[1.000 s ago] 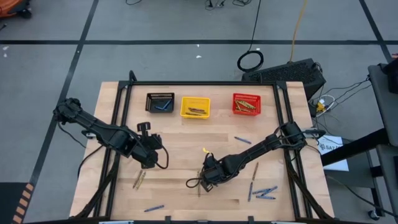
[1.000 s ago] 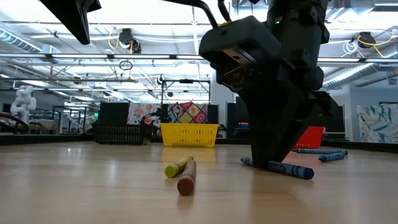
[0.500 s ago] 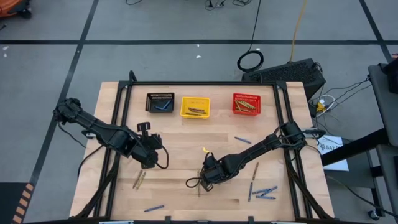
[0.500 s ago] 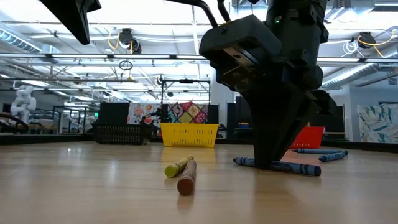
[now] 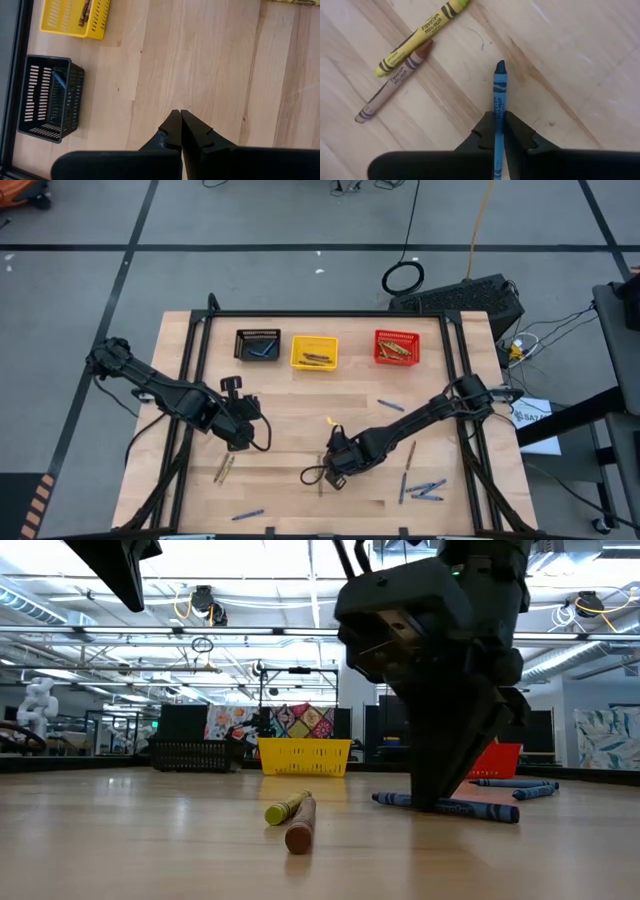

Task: Sort crayons
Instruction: Put the blue crayon into the black bin

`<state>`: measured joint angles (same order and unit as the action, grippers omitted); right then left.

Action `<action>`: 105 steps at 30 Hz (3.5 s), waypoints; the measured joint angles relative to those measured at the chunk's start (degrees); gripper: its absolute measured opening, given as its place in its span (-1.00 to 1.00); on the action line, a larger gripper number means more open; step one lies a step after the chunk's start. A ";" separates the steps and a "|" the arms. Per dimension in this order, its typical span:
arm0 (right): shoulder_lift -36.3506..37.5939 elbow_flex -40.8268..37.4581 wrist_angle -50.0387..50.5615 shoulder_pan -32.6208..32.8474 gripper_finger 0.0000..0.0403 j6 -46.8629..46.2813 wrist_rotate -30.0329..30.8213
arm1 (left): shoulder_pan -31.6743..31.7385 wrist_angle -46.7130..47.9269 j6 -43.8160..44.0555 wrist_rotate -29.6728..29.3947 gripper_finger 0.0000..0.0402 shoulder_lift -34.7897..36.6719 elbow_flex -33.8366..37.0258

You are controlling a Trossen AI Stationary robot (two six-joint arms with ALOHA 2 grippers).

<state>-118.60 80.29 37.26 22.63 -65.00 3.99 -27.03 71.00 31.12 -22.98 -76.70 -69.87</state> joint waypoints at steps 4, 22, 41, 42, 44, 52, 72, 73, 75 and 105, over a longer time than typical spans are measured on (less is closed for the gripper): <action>1.34 0.00 -0.68 0.03 -1.00 2.94 0.47 | 0.00 0.02 0.03 0.00 -1.00 -0.01 0.00; 3.41 -0.11 -2.81 -2.66 -1.00 10.17 4.73 | -0.48 -0.17 0.25 -0.13 -1.00 -0.01 9.73; 8.18 0.00 -8.88 -7.26 -1.00 19.90 3.96 | 0.75 -5.29 0.06 -2.82 -1.00 0.02 10.29; 8.17 0.00 -10.01 -7.83 -1.00 20.78 3.96 | 1.05 -5.53 0.07 -2.86 -1.00 0.02 10.29; 8.19 0.02 -12.43 -9.02 -1.00 22.61 3.96 | 1.63 -6.18 0.06 -2.99 -1.00 0.02 10.29; 8.19 0.07 -19.82 -14.85 -1.00 28.95 3.55 | 3.30 -5.95 -0.48 -3.02 -1.00 0.02 10.29; 8.19 0.09 -34.89 -29.36 -1.00 40.79 0.40 | 16.12 -6.08 -6.76 -14.97 -1.00 0.02 10.29; 8.19 0.09 -35.43 -29.87 -1.00 40.87 0.33 | 16.53 -6.05 -7.69 -15.02 -1.00 0.02 10.29; 8.19 0.09 -36.30 -30.78 -1.00 41.37 0.24 | 17.41 -6.05 -8.01 -15.04 -1.00 0.02 10.29; -0.76 2.80 -59.35 -41.99 -1.00 40.22 -14.76 | 19.93 -13.69 -10.14 -11.52 -1.00 -0.01 10.27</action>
<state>-119.36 83.09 -22.09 -19.36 -24.79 -10.77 -7.09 57.31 20.99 -34.50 -76.71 -59.59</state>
